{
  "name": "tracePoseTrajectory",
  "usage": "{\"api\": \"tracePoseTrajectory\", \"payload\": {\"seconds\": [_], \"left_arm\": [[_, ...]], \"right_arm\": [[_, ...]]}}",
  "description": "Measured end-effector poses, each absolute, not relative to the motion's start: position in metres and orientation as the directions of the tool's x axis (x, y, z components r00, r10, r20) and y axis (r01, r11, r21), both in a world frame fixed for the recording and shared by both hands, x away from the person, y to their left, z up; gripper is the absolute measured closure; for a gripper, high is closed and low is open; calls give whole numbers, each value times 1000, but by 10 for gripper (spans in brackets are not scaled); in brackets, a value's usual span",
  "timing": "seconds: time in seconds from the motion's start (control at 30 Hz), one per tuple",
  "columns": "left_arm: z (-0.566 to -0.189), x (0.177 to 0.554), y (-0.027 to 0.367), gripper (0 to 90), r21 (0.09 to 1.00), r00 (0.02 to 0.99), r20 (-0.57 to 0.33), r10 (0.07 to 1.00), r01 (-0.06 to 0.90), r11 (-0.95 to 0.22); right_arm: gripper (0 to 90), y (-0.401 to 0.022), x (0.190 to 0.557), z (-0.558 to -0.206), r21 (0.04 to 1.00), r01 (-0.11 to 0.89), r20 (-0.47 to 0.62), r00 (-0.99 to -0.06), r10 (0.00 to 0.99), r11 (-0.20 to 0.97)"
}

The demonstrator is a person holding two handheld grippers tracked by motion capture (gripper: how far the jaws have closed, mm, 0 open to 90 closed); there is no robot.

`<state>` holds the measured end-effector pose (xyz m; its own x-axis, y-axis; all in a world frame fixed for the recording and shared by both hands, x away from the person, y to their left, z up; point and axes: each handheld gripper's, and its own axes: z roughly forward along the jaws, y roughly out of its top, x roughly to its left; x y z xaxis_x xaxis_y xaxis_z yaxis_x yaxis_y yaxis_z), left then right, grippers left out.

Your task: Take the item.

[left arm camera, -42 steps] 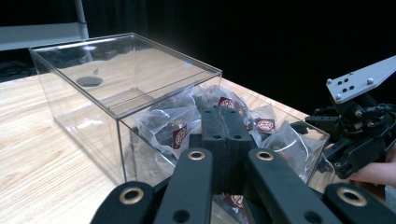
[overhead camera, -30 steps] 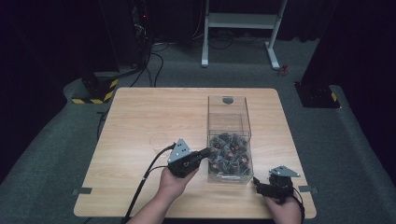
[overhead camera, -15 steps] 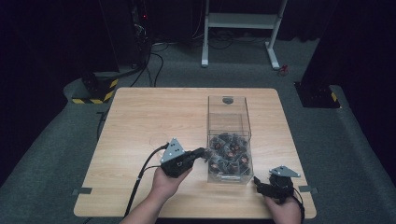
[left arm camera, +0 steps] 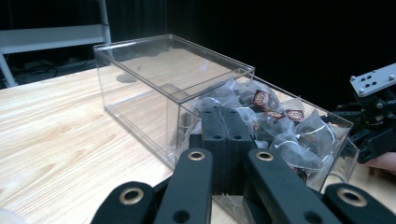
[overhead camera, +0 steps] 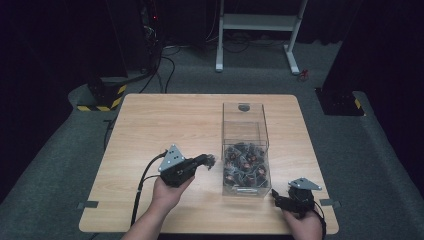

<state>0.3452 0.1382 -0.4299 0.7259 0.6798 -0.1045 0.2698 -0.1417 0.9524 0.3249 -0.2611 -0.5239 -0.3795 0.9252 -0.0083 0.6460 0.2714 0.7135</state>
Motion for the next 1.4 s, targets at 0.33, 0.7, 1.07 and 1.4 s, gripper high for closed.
{"api": "tracePoseTrajectory", "payload": {"seconds": [0.33, 0.7, 1.07, 1.4], "left_arm": [[-432, 344, 151, 900, 950, 705, -106, 701, 280, -138], [-430, 347, 169, 900, 952, 671, -111, 733, 283, -115], [-426, 350, 188, 900, 956, 643, -125, 756, 282, -82], [-424, 352, 203, 900, 955, 614, -123, 780, 286, -74]], "right_arm": [[199, -261, 325, -524, 714, 646, -8, -380, 925, 271], [199, -261, 325, -524, 715, 645, -7, -380, 925, 271], [199, -261, 325, -524, 715, 645, -7, -380, 925, 271], [199, -261, 325, -524, 715, 645, -7, -381, 924, 271]]}}
